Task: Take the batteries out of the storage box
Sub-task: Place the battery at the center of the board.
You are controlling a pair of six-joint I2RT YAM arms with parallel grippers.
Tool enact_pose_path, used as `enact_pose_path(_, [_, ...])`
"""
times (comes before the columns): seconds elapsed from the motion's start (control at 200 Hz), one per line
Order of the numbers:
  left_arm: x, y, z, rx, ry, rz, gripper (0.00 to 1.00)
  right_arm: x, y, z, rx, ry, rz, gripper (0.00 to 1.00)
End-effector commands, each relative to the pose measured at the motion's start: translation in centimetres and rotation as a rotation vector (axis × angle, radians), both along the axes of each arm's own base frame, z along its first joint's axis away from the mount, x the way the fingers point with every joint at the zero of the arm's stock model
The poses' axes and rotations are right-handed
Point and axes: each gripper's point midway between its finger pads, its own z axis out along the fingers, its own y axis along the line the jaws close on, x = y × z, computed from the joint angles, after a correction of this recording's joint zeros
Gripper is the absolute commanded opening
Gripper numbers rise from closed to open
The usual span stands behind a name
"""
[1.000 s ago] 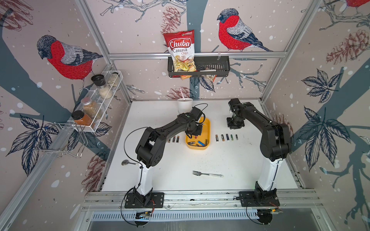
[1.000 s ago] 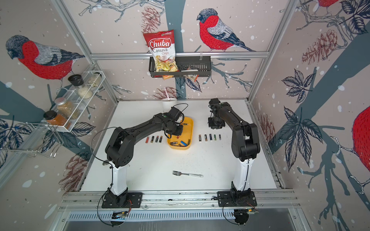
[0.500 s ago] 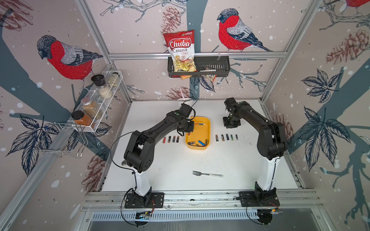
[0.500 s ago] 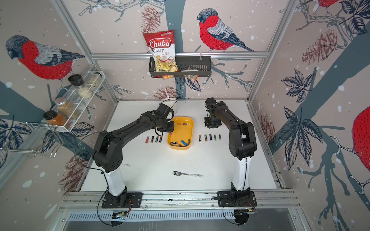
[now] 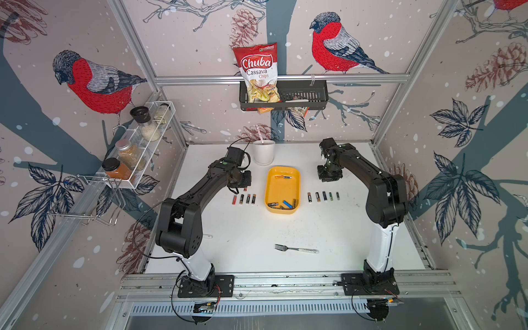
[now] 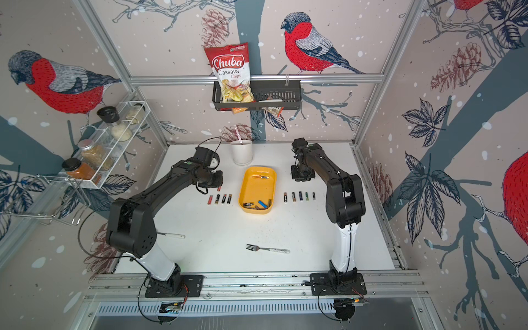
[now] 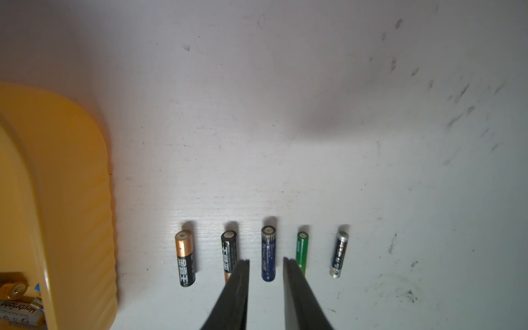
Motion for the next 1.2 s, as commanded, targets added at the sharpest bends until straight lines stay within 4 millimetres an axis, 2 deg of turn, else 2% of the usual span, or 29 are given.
enact_pose_path(0.0, [-0.3,2.3,-0.4,0.029,-0.004,0.012,0.12,-0.4,-0.1,0.2,-0.004,0.017,-0.015,0.27])
enact_pose_path(0.175, [-0.6,5.6,-2.2,0.042,0.018,0.066,0.12,-0.5,0.0,0.6,-0.004,0.015,-0.016,0.28])
enact_pose_path(0.365, [-0.8,7.4,-4.0,0.048,0.041,0.087,0.12,-0.5,-0.1,0.8,-0.014,0.016,-0.020,0.27])
enact_pose_path(0.63, [-1.0,8.1,-6.1,0.056,0.062,0.082,0.11,-0.5,0.0,1.0,-0.026,0.018,-0.020,0.27])
enact_pose_path(1.196, [-0.9,8.3,-8.1,0.065,0.085,0.074,0.12,-0.4,0.2,1.0,-0.039,0.024,-0.019,0.27])
